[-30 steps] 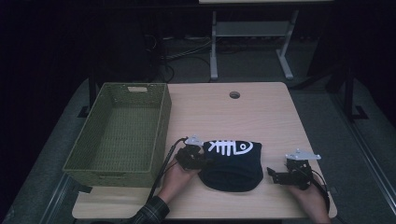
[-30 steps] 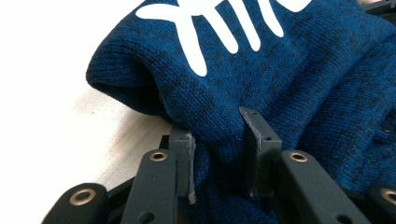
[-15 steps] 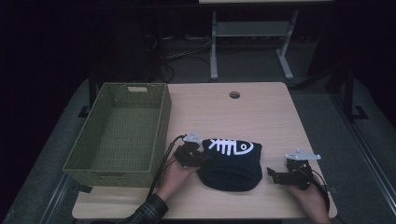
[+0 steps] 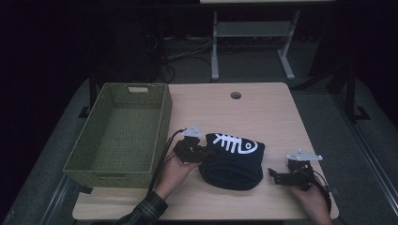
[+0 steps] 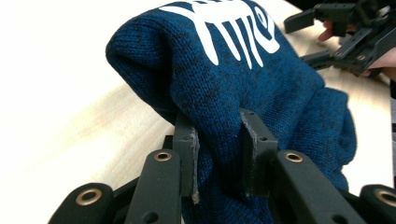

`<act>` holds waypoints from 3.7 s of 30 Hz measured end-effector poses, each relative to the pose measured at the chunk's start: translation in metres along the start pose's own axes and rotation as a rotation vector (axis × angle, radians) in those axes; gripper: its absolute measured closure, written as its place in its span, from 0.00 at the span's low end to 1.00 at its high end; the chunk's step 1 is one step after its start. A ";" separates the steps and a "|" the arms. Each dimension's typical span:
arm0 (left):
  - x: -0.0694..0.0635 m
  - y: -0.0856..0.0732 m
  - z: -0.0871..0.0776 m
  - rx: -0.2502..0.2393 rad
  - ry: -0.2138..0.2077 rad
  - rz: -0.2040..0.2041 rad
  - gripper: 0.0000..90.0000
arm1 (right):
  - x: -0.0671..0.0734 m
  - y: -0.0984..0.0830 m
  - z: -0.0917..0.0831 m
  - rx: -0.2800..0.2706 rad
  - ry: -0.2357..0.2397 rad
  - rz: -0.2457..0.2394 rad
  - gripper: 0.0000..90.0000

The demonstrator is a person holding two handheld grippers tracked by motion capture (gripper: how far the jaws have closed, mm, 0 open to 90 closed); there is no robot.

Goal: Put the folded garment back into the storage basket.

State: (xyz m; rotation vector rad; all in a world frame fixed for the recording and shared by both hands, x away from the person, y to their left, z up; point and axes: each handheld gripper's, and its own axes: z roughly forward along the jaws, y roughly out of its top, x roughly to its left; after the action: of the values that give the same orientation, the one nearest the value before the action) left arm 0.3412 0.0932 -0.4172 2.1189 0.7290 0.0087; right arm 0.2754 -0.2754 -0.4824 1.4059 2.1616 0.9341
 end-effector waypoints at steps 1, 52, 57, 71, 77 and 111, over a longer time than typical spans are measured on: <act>-0.001 0.002 -0.001 -0.003 -0.001 0.003 0.79 | 0.000 0.000 0.000 0.000 0.002 0.000 0.10; 0.029 0.048 -0.136 -0.110 0.051 0.084 0.80 | 0.000 0.000 0.000 -0.002 -0.003 0.004 0.10; 0.036 0.046 -0.152 -0.135 0.071 0.071 0.81 | 0.000 0.000 0.000 -0.002 -0.004 0.006 0.10; 0.046 0.050 -0.198 -0.182 0.119 0.067 0.81 | -0.001 0.000 0.000 -0.003 -0.008 0.008 0.10; 0.050 0.051 -0.221 -0.201 0.156 0.065 0.81 | -0.001 0.000 0.000 -0.003 -0.011 0.008 0.10; 0.086 0.013 -0.311 -0.249 0.336 -0.028 0.81 | -0.001 0.000 0.000 -0.002 -0.017 0.015 0.10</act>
State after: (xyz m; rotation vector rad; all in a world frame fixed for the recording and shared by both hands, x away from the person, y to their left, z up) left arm 0.3374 0.3604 -0.2359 1.8874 0.9034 0.4283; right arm 0.2758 -0.2764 -0.4824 1.4259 2.1398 0.9260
